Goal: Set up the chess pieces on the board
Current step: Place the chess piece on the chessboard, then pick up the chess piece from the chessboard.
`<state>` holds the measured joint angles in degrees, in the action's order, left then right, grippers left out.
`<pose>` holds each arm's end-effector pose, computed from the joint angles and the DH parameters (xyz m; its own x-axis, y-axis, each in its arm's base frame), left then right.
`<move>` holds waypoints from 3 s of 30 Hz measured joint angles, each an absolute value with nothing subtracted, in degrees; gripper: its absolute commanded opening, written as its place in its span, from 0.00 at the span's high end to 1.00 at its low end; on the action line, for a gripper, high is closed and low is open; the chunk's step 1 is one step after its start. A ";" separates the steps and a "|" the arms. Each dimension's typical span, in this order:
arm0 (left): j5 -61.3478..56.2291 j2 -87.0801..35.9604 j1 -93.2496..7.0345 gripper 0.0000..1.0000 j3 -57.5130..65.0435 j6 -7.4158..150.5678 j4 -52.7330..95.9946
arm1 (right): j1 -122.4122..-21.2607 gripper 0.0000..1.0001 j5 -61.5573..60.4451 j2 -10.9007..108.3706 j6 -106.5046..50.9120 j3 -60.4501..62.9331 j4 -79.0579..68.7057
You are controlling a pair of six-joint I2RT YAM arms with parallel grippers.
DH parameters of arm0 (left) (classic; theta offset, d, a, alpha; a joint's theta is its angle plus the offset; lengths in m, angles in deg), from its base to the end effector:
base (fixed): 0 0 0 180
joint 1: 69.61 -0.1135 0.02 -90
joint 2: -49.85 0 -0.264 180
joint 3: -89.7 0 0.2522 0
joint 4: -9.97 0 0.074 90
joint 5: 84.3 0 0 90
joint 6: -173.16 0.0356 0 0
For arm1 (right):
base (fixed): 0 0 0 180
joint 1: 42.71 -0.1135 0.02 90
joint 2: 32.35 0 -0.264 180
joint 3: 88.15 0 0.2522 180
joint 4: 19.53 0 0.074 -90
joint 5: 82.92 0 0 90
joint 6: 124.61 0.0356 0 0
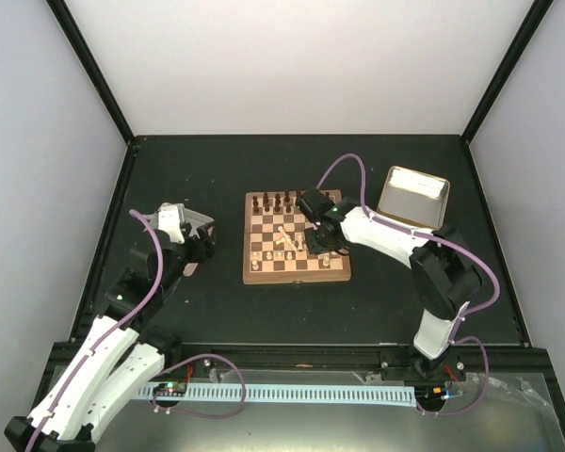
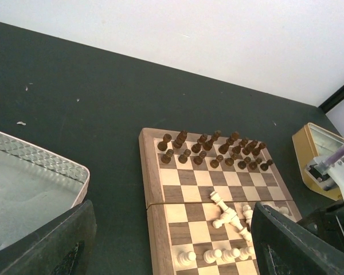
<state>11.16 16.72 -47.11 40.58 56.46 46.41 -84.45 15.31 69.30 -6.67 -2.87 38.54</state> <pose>0.1342 -0.0519 0.2890 -0.4225 -0.3091 -0.8520 0.1217 0.9122 -0.3913 0.2605 0.2256 0.1958 -0.9303 -0.2086 -0.3016 -0.2200 0.9755 0.0039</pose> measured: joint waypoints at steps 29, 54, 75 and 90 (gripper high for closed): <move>8.49 14.95 -47.11 0.24 40.60 56.37 46.15 | -81.45 0.78 15.77 78.92 -8.46 6.36 37.01; -1.26 12.26 -47.11 0.24 41.94 54.95 41.23 | -80.31 0.84 14.77 74.44 -8.33 2.82 29.84; -27.86 -11.78 -45.38 0.31 44.69 48.85 19.77 | -80.27 0.84 3.90 65.10 -0.31 -3.46 19.27; -28.80 -22.95 -39.30 0.42 44.21 57.07 7.29 | -80.27 0.84 -11.40 62.85 7.45 -3.46 15.24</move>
